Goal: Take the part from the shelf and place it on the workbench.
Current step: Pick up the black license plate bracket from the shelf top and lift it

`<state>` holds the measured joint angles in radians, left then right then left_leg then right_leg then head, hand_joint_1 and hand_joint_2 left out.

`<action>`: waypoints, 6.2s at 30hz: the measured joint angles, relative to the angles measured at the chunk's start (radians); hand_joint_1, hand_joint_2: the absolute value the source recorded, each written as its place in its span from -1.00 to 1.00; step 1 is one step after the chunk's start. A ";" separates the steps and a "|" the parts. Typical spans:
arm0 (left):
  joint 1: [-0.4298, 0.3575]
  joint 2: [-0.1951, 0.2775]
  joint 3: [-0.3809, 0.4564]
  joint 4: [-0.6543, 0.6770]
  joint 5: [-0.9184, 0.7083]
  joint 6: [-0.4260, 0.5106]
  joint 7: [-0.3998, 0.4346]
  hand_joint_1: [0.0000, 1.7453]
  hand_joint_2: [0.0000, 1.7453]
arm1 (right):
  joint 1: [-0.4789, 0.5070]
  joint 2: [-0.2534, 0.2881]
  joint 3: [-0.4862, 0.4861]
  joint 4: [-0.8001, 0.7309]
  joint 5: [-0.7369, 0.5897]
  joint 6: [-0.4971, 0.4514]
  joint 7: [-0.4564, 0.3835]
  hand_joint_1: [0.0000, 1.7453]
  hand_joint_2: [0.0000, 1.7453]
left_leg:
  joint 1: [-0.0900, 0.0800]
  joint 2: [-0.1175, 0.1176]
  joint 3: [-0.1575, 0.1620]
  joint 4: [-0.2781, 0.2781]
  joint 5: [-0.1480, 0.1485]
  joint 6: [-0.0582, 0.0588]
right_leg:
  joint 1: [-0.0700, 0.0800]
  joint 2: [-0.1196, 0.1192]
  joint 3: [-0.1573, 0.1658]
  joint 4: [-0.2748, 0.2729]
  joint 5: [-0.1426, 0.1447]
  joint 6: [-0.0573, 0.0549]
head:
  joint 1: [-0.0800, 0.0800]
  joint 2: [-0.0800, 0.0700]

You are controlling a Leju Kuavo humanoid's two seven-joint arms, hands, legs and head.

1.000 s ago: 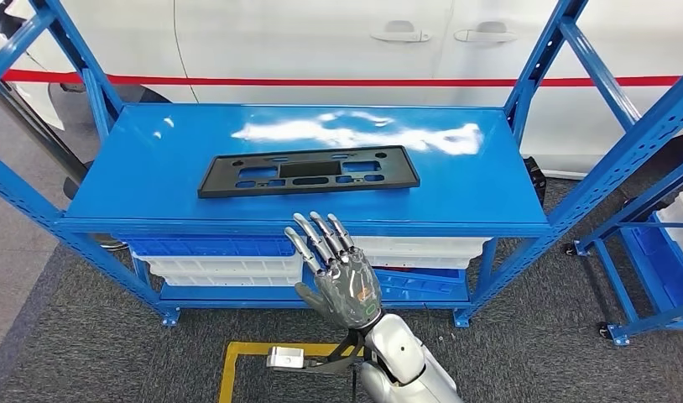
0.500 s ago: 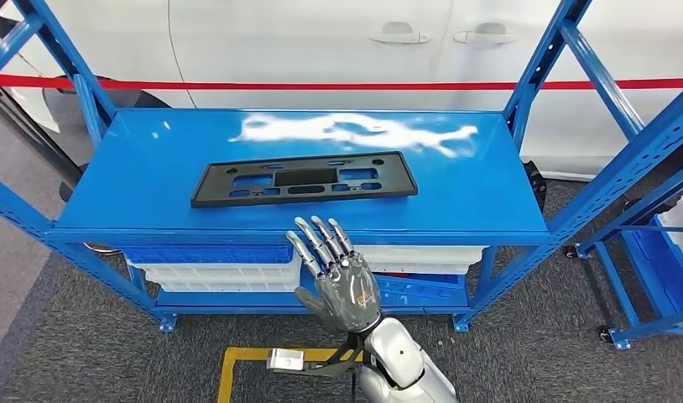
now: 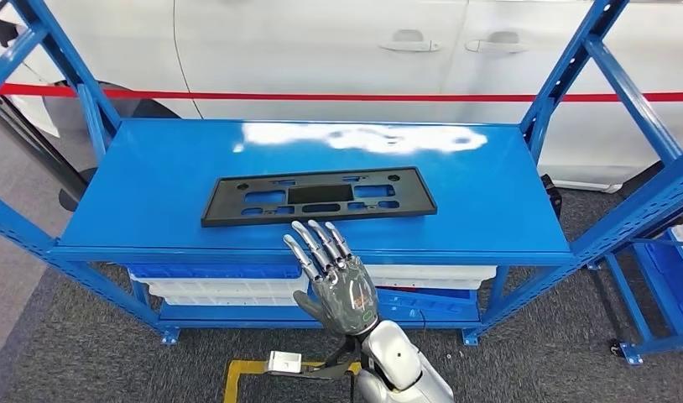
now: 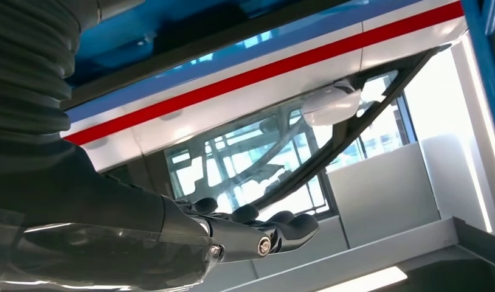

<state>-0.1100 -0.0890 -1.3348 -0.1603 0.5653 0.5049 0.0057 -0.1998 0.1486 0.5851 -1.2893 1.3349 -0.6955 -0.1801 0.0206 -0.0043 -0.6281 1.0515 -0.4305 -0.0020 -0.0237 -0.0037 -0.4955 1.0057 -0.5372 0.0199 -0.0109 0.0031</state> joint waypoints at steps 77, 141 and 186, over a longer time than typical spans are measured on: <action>-0.043 -0.008 -0.137 0.005 -0.081 -0.048 0.048 -1.00 -1.00 | -0.483 0.011 0.012 0.700 0.068 0.111 0.280 -1.00 1.00 | -0.033 -0.010 0.051 -0.013 -0.036 0.039 | 0.045 0.008 -0.101 0.023 0.081 -0.043 | 0.002 0.000; -0.046 -0.013 -0.162 0.005 -0.082 -0.036 0.046 -1.00 -1.00 | -0.548 0.018 0.012 0.829 0.054 0.235 0.335 -1.00 1.00 | -0.035 -0.010 0.068 -0.013 -0.036 0.040 | 0.044 0.008 -0.085 0.022 0.080 -0.043 | 0.002 0.000; -0.046 -0.013 -0.162 0.005 -0.082 -0.036 0.046 -1.00 -1.00 | -0.549 0.019 0.012 0.830 0.054 0.236 0.335 -1.00 1.00 | -0.035 -0.010 0.068 -0.013 -0.036 0.040 | 0.043 0.008 -0.085 0.022 0.080 -0.043 | 0.002 0.000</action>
<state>-0.1560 -0.1019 -1.4965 -0.1549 0.4837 0.4688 0.0519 -0.7485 0.1671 0.5966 -0.4597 1.3893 -0.4600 0.1545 -0.0141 -0.0141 -0.5601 1.0383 -0.4669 0.0375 0.0197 0.0046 -0.5801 1.0280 -0.4567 -0.0231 -0.0088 0.0031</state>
